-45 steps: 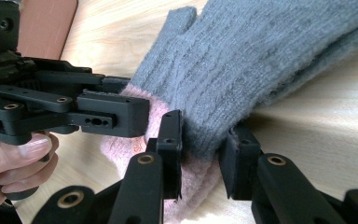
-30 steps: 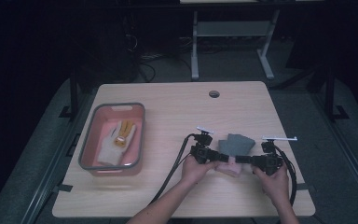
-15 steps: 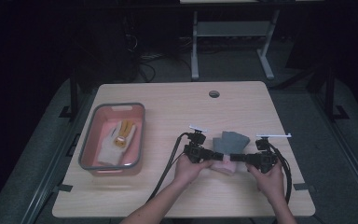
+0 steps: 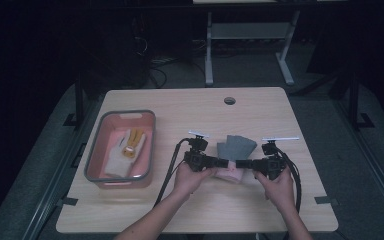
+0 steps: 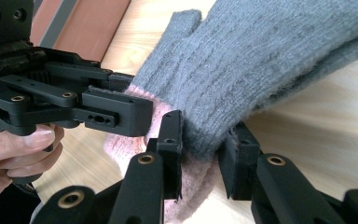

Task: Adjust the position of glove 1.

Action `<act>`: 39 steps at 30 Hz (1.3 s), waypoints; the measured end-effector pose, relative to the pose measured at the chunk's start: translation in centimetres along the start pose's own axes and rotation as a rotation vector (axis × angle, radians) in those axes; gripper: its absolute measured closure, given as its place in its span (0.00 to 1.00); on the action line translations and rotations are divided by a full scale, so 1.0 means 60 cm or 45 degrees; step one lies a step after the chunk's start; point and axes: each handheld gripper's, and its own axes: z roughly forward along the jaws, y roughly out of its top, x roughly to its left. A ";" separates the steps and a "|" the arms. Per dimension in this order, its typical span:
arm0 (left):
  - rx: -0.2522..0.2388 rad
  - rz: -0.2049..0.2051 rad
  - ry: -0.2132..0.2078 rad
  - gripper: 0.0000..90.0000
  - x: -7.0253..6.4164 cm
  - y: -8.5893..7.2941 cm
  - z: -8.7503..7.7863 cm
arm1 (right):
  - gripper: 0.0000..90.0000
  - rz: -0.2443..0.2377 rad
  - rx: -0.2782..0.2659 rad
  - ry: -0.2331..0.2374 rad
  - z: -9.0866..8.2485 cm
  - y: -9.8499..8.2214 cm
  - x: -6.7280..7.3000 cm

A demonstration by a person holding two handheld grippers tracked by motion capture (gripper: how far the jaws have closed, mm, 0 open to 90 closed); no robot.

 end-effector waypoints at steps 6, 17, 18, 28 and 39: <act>-0.018 0.002 0.007 0.69 0.005 0.001 -0.023 | 0.80 -0.016 0.009 0.020 0.006 0.011 0.016; -0.046 -0.005 0.026 0.69 0.016 0.003 -0.058 | 0.80 -0.060 0.037 0.033 0.025 0.035 0.050; -0.048 -0.002 0.024 0.69 0.018 0.004 -0.061 | 0.80 -0.060 0.037 0.033 0.025 0.035 0.050; -0.079 -0.010 0.045 0.69 0.023 0.009 -0.091 | 0.80 -0.093 0.050 0.047 0.035 0.057 0.074; -0.112 -0.008 0.054 0.69 0.032 0.009 -0.122 | 0.80 -0.117 0.068 0.066 0.050 0.073 0.100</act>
